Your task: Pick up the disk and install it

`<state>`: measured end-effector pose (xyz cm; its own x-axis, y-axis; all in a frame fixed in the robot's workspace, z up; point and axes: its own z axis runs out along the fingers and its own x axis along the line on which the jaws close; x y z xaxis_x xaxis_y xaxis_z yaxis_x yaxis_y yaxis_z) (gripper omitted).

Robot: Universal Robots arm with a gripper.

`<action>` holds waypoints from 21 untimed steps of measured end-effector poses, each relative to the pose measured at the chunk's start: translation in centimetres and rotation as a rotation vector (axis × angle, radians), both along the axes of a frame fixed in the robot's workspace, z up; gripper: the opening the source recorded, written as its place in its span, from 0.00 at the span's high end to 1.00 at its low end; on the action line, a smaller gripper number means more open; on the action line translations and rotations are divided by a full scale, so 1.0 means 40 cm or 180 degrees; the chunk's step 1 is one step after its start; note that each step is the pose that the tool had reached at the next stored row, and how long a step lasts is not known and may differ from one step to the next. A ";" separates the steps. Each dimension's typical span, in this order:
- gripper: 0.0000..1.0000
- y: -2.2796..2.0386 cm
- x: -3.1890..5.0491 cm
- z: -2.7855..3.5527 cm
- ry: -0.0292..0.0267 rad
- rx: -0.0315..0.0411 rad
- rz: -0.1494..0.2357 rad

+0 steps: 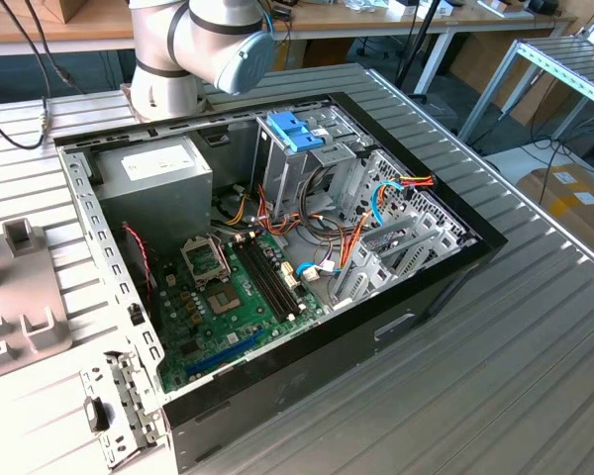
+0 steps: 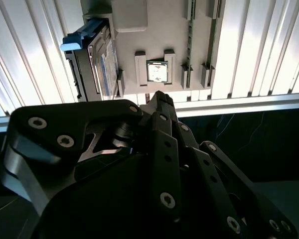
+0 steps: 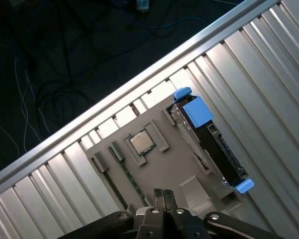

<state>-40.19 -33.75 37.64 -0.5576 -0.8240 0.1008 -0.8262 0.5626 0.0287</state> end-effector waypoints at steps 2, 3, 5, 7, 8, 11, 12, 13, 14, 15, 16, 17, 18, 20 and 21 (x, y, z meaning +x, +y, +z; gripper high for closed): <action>0.89 0.000 0.000 0.000 0.0000 0.0000 0.0016; 0.89 0.000 0.000 0.000 0.0000 0.0000 0.0024; 0.89 0.000 0.000 0.000 0.0000 0.0001 0.0042; 0.89 0.000 0.000 0.000 0.0000 0.0001 0.0059; 0.89 0.000 0.000 0.000 0.0000 0.0001 0.0067; 0.89 0.000 0.000 0.000 0.0000 0.0001 0.0098; 0.89 0.000 0.000 0.000 0.0000 0.0001 0.0115; 0.89 0.000 0.000 0.000 0.0000 0.0001 0.0123; 0.89 0.000 0.000 0.000 0.0000 0.0001 0.0132; 0.89 0.000 0.000 0.000 0.0000 0.0001 0.0145; 0.89 0.000 0.000 0.000 0.0000 0.0001 0.0151; 0.89 0.000 0.000 0.000 0.0000 0.0001 0.0162; 0.89 0.000 0.000 0.000 0.0000 0.0001 0.0173; 0.89 0.000 0.000 0.000 0.0000 0.0001 0.0188; 0.89 0.000 0.000 0.000 0.0000 0.0001 0.0195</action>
<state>-40.19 -33.75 37.64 -0.5060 -0.8567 0.1006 -0.8592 0.5109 0.0289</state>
